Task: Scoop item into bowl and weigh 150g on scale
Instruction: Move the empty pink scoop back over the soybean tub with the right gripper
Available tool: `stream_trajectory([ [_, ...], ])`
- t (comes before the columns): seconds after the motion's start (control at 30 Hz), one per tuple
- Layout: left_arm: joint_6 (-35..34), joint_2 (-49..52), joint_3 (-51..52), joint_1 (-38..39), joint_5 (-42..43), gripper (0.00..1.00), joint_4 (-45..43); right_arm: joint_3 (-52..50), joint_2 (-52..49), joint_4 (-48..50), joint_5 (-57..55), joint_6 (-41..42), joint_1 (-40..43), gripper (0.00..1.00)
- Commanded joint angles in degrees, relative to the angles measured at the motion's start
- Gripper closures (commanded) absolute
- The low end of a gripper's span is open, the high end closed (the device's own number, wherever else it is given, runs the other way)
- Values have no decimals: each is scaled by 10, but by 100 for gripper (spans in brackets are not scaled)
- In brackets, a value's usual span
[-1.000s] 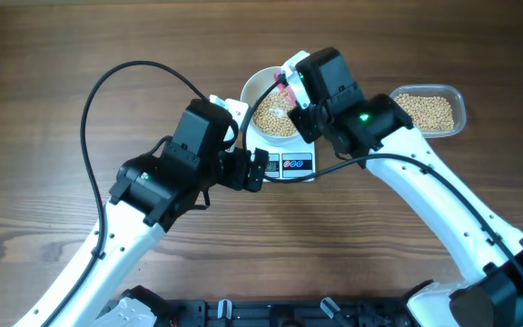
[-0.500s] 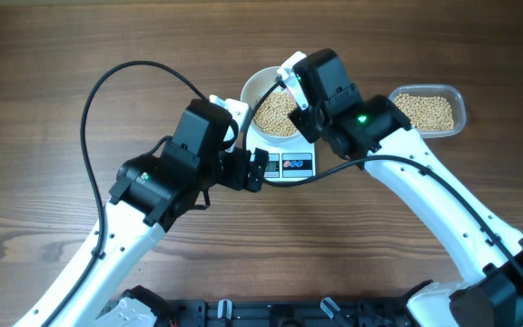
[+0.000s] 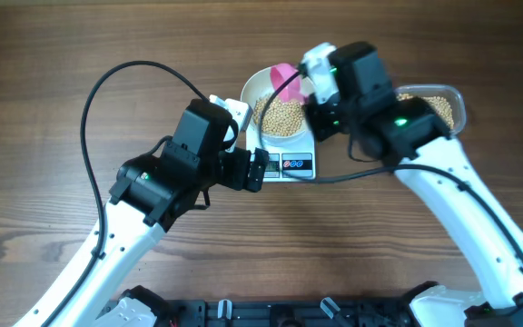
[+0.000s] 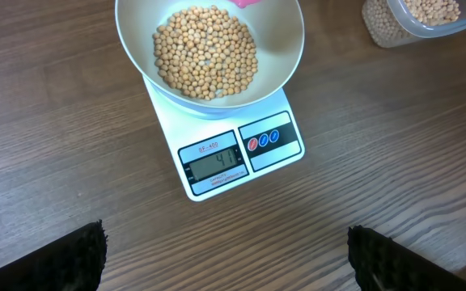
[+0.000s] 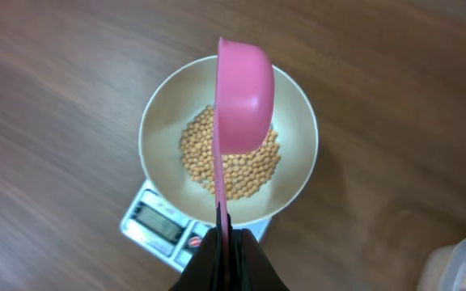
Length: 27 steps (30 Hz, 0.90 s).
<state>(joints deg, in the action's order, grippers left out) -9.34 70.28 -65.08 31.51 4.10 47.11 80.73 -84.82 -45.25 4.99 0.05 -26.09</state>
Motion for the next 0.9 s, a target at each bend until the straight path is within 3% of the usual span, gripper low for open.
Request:
stream_trajectory([
  [0.0,-5,-4,3,2,-10,0,-1,11,30,-8,156,61,75,96],
  [0.23,-5,-4,3,2,-10,0,-1,11,56,-53,205,38,234,96],
  [0.47,-5,-4,3,2,-10,0,-1,11,56,-101,96,-1,346,96],
  [0.87,-5,-4,3,2,-10,0,-1,-1,26,-88,-73,-43,386,96],
])
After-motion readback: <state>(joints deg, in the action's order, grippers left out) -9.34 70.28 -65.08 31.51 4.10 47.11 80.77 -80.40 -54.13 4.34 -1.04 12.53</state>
